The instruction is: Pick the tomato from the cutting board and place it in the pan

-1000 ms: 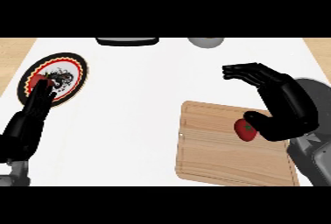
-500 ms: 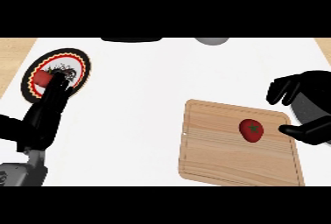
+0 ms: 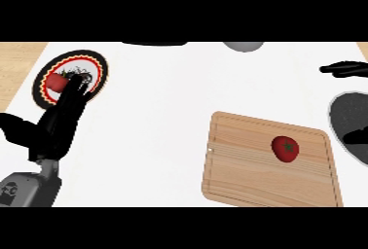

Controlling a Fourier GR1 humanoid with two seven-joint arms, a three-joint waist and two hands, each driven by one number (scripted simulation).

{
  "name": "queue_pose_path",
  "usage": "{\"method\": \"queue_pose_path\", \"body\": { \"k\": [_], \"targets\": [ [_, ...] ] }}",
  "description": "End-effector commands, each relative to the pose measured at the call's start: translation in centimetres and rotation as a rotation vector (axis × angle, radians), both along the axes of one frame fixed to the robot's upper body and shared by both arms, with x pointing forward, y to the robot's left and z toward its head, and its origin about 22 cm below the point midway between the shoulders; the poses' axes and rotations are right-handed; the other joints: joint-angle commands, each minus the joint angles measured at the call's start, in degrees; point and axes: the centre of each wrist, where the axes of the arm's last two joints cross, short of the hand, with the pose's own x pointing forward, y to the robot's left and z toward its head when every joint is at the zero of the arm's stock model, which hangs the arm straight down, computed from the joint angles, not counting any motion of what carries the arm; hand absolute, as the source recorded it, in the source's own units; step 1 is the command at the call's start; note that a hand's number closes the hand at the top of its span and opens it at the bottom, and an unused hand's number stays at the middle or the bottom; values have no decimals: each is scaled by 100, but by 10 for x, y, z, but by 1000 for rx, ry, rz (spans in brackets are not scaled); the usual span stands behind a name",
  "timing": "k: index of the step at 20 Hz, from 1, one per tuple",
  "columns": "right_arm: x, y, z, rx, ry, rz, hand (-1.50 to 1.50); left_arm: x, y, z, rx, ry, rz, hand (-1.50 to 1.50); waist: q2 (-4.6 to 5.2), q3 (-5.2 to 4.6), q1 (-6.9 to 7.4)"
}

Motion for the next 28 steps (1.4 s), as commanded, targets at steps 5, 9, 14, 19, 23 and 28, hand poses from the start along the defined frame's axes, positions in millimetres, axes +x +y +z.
{"method": "queue_pose_path", "body": {
  "k": [5,9,14,19,23,28],
  "targets": [
    [15,20,13,-320,-139,246,-150,12,2,5,4,10,14,0,-40,-30,-31],
    [26,47,-1,-447,-188,292,-150,5,-17,-10,-2,22,10,0,-69,-37,-81],
    [19,50,1,-762,-140,358,-150,5,2,1,9,25,20,0,-111,-46,-119],
    [19,57,-35,-898,-174,423,-150,10,-8,-4,-6,31,44,0,-114,-41,-241],
    [19,58,-27,-914,-248,455,-150,12,11,-3,6,27,67,0,-131,-43,-297],
    [12,49,-38,-992,-391,397,-150,-8,12,-8,20,35,68,0,-141,-40,-274]
  ]
}}
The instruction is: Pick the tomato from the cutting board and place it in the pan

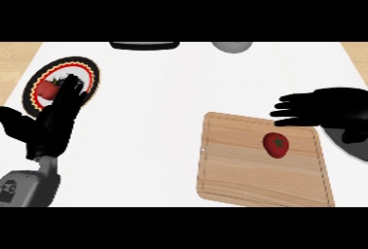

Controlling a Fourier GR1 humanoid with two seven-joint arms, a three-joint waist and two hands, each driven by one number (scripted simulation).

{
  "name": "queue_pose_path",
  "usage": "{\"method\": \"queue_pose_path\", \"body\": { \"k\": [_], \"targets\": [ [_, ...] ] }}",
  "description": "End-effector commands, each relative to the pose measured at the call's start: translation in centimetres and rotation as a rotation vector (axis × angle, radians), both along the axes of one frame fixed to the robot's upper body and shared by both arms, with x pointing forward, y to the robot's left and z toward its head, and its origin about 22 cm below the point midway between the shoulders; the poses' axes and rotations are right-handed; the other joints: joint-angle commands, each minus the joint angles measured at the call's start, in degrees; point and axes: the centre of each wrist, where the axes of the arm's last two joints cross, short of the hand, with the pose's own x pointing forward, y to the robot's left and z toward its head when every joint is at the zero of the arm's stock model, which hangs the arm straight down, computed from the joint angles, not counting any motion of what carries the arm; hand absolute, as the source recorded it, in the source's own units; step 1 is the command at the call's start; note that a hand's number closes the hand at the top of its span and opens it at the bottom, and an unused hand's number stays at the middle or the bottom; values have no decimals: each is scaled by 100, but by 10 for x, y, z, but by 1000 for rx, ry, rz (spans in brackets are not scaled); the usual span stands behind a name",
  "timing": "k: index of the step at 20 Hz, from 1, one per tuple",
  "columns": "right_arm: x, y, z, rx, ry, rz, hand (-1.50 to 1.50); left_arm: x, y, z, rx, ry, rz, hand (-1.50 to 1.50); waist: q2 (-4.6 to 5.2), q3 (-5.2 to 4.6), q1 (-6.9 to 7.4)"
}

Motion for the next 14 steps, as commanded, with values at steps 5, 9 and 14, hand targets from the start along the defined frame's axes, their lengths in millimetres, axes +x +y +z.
{"method": "queue_pose_path", "body": {
  "k": [5,9,14],
  "targets": [
    [-20,7,-2,3,-61,13,-150,-17,-12,14,-6,-20,17,0,-27,1,-34],
    [-38,8,6,31,-30,51,-150,-15,0,4,-13,11,8,0,-25,-2,-61],
    [-38,30,-27,-35,-51,10,-150,-11,-23,16,3,-8,1,0,-11,1,-18]
  ]
}}
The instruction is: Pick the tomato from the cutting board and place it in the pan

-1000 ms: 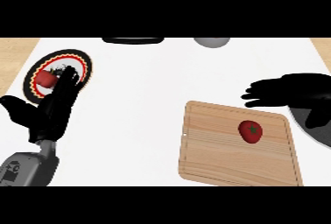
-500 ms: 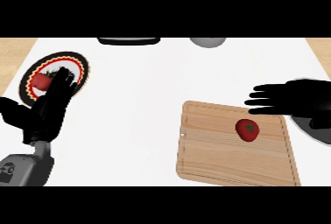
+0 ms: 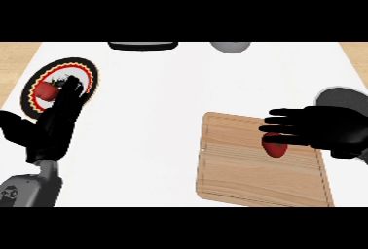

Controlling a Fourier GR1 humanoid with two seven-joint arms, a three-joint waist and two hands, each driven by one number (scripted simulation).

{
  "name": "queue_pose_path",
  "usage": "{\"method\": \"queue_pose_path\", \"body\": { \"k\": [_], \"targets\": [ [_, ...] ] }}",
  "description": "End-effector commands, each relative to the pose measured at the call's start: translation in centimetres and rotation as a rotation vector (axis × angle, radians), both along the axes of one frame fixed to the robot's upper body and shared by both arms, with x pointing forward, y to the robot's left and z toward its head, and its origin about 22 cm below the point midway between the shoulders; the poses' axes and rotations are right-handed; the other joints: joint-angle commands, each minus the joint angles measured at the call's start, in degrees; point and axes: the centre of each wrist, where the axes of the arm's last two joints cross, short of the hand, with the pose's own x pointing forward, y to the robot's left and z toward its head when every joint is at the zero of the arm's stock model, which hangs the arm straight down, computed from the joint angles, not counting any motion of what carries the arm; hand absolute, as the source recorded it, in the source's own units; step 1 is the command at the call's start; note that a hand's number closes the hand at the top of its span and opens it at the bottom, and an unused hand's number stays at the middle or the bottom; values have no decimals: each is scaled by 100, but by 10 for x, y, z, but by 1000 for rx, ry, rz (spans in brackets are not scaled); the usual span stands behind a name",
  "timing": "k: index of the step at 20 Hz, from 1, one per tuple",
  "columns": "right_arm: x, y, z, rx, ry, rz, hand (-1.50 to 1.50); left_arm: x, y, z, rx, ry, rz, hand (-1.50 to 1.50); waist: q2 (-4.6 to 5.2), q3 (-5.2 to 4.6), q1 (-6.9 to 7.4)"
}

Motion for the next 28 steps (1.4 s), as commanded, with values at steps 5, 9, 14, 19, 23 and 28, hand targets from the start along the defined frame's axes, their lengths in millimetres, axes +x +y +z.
{"method": "queue_pose_path", "body": {
  "k": [5,9,14,19,23,28],
  "targets": [
    [-5,26,-19,-64,-48,-63,-150,8,-9,-23,7,3,5,0,12,0,-6],
    [17,17,-28,-57,-6,-39,-150,10,6,-6,-8,-24,-4,0,21,2,38],
    [15,34,-51,-93,-14,-75,-150,-10,2,8,4,6,-8,0,11,4,65],
    [11,30,-67,-92,-8,-58,-150,-3,-5,0,-12,12,-6,0,9,3,22],
    [16,47,-80,-63,22,-64,-150,0,-7,-5,-1,27,1,0,10,3,21],
    [26,38,-88,-85,44,-62,-150,-12,7,1,-9,10,-24,0,11,3,36]
  ]
}}
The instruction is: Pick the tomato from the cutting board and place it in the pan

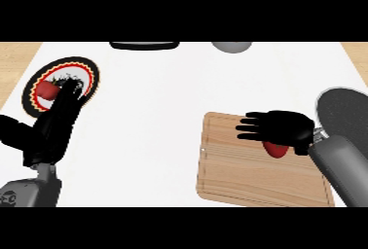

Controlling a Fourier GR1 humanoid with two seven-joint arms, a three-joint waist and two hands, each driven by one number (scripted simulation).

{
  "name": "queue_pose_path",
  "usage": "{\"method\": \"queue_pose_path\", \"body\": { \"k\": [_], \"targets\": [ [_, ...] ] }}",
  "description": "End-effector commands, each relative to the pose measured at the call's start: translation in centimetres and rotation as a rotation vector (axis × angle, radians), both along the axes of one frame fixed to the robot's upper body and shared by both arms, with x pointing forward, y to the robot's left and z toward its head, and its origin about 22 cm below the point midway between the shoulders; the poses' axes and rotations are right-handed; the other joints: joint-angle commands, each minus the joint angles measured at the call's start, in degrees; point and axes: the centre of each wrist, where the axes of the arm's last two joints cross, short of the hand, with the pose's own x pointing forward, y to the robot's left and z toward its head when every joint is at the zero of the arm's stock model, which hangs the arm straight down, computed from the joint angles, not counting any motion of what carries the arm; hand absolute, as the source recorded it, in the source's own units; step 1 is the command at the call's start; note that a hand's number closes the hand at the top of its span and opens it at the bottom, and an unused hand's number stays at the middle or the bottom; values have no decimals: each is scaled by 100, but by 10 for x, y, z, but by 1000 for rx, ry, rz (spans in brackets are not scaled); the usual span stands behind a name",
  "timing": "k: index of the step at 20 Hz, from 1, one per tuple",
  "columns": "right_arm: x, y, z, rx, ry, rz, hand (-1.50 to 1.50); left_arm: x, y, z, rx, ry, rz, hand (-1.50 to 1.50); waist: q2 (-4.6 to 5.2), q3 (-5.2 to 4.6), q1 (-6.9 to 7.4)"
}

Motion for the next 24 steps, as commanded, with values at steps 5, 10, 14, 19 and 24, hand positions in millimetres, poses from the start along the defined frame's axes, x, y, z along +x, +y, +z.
{"method": "queue_pose_path", "body": {
  "k": [5,10,14,19,24],
  "targets": [
    [11,3,-16,-43,72,32,150,14,6,4,17,-12,8,0,10,0,6],
    [0,-7,-35,16,43,130,150,5,-5,-6,8,6,18,0,5,1,-11],
    [-5,15,-39,58,67,125,150,3,8,-10,7,-23,27,0,-2,-1,-26],
    [6,8,-31,127,92,92,150,-1,8,5,4,-24,18,0,-6,0,-12],
    [-28,-28,-67,183,96,-508,150,-3,14,-7,6,8,75,0,-114,-13,-439]
  ]
}}
